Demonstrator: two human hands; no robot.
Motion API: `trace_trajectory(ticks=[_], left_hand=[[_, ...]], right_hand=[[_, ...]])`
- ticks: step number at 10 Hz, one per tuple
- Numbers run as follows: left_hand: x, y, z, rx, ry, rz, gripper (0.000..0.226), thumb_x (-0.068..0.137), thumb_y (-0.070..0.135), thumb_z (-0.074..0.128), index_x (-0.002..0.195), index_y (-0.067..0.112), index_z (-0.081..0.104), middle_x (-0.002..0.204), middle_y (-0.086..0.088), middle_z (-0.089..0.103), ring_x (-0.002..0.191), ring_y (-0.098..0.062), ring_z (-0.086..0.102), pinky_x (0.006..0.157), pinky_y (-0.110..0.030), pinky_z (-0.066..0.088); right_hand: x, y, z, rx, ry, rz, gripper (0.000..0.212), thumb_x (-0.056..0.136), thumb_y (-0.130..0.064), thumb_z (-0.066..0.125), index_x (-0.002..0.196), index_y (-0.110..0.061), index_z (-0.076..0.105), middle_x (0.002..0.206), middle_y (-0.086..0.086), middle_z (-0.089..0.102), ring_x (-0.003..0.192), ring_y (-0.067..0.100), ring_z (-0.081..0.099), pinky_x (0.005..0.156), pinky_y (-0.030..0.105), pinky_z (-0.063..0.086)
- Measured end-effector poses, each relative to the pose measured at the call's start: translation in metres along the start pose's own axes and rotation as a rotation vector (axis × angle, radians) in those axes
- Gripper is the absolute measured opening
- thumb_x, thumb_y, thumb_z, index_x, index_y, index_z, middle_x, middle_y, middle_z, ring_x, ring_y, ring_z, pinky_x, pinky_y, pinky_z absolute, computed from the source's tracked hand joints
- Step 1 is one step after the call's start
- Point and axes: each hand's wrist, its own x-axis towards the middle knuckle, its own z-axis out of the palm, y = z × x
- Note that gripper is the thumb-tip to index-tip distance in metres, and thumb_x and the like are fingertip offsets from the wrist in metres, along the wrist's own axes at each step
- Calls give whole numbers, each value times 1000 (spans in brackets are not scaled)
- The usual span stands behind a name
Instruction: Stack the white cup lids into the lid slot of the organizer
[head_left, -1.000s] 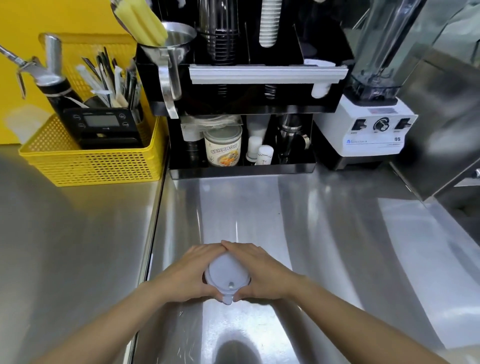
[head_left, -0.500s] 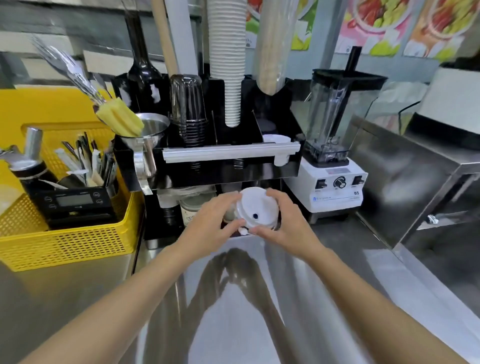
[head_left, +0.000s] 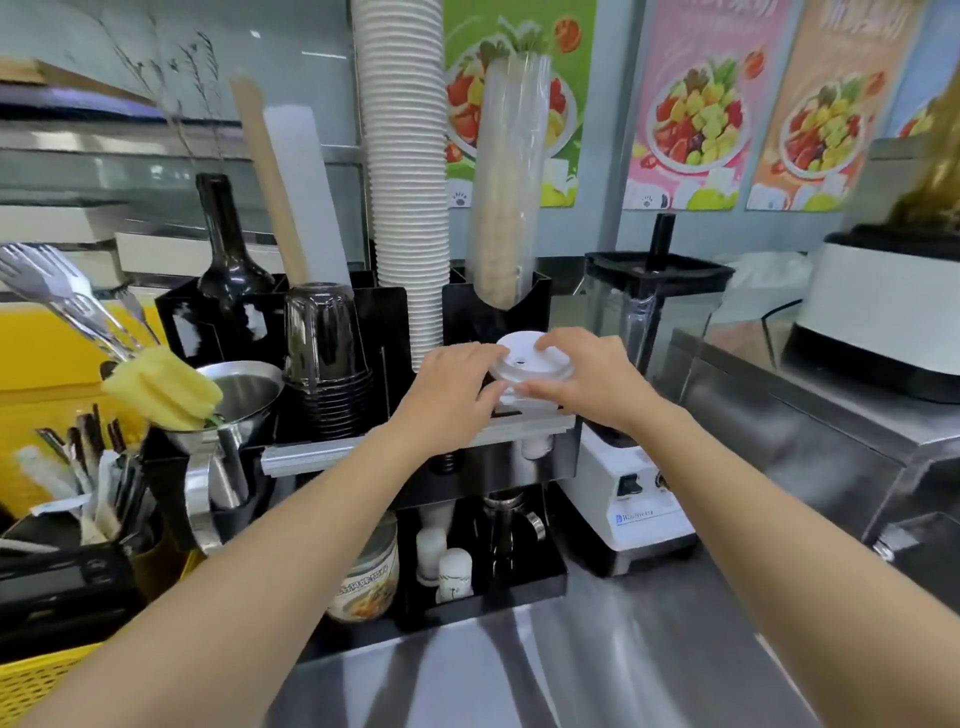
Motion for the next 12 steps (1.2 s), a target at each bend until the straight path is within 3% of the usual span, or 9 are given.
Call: trace_trajectory(ticks=[2, 3, 5, 6, 8, 9, 10, 11, 12], left_hand=[[29, -20, 19, 177, -168, -11, 33, 93, 26, 41, 124, 18, 47, 114, -7, 58, 119, -26, 43, 99, -38, 26], [29, -29, 29, 245, -230, 20, 34, 95, 31, 36, 126, 22, 45, 122, -5, 53, 125, -23, 35, 104, -35, 17], [27, -37, 38, 275, -211, 68, 36, 95, 35, 31, 123, 23, 52, 132, 3, 53, 136, -19, 23, 108, -36, 12], [25, -38, 38, 263, -202, 89, 35, 94, 40, 33, 115, 22, 56, 128, 5, 56, 136, -20, 25, 108, -36, 13], [22, -37, 37, 214, -152, 109, 25, 91, 28, 40, 103, 16, 59, 116, 4, 62, 130, -16, 33, 104, -31, 16], [22, -35, 37, 217, -143, 114, 23, 91, 27, 41, 98, 14, 59, 112, 2, 62, 128, -16, 35, 102, -28, 16], [20, -34, 35, 210, -140, 116, 28, 91, 30, 40, 105, 14, 58, 117, 2, 60, 126, -16, 36, 102, -28, 17], [19, -35, 34, 238, -101, 137, 41, 90, 41, 39, 119, 15, 53, 129, 0, 54, 128, -17, 35, 103, -28, 16], [17, -31, 28, 272, -80, 90, 49, 90, 45, 42, 132, 19, 42, 143, 0, 42, 136, -18, 27, 109, -31, 14]], right_hand=[[29, 27, 22, 0, -107, 39, 65, 74, -53, 65, 124, -21, 40, 131, 3, 48, 116, 23, 42, 101, 37, 18], [36, 34, 30, -73, -135, 4, 59, 73, -55, 64, 119, -26, 42, 126, -2, 49, 107, 18, 45, 98, 38, 19], [41, 41, 34, -287, -333, -38, 43, 82, -64, 43, 89, -24, 56, 74, -11, 51, 86, 13, 45, 97, 40, 20], [41, 43, 33, -181, -325, -25, 49, 81, -66, 41, 83, -24, 65, 81, -5, 59, 89, 12, 48, 92, 36, 18], [36, 43, 36, -140, -276, -83, 40, 87, -54, 46, 101, -23, 67, 111, -9, 63, 109, 12, 47, 89, 32, 15], [32, 46, 39, -85, -254, -67, 35, 87, -53, 45, 98, -28, 68, 104, -16, 62, 101, 8, 47, 85, 31, 14], [28, 45, 38, -109, -241, -81, 36, 88, -53, 44, 105, -28, 64, 101, -22, 57, 103, 6, 45, 87, 32, 15], [29, 47, 36, -134, -131, -124, 50, 87, -55, 44, 129, -28, 46, 133, -9, 50, 124, 8, 36, 93, 30, 12], [28, 42, 18, -100, -53, -119, 52, 88, -51, 46, 134, -27, 39, 140, -4, 45, 127, 12, 36, 97, 30, 16]])
